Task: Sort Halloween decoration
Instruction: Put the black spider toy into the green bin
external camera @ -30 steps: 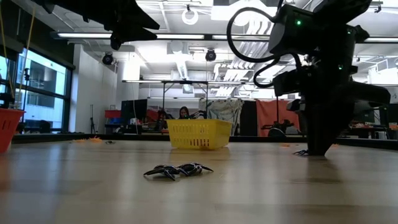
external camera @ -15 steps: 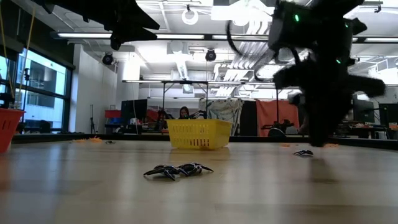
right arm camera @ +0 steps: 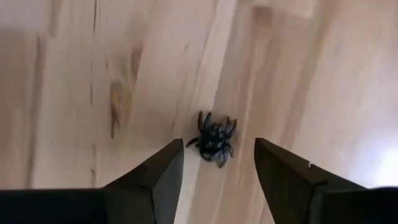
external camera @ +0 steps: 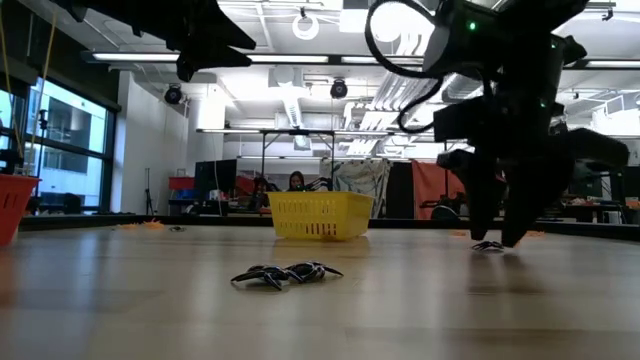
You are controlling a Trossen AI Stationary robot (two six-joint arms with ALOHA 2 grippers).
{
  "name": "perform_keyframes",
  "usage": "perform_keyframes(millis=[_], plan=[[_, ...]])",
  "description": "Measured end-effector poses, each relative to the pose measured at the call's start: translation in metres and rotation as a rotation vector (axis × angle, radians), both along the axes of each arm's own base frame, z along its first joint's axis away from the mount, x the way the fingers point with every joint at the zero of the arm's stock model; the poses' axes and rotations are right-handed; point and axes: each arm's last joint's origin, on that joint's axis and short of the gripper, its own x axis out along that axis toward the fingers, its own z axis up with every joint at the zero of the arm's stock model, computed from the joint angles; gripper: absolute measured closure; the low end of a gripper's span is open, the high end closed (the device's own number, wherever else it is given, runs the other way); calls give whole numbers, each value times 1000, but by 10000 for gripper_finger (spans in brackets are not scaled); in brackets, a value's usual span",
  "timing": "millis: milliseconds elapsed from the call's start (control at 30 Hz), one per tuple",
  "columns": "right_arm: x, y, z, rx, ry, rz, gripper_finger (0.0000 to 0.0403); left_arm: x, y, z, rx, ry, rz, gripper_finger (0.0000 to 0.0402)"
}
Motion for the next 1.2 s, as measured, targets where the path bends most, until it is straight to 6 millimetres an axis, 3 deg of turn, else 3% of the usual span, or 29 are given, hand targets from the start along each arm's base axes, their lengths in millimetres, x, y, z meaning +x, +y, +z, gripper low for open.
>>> perform_keyframes(millis=[433, 733, 1200], plan=[[2, 1, -5, -56, 16, 233, 267, 0, 0, -1, -22, 2, 13, 250], [4, 3, -18, -43, 78, 222, 315, 0, 1, -2, -19, 5, 28, 250], [3, 3, -17, -34, 68, 165, 400, 0, 1, -2, -18, 5, 31, 250]])
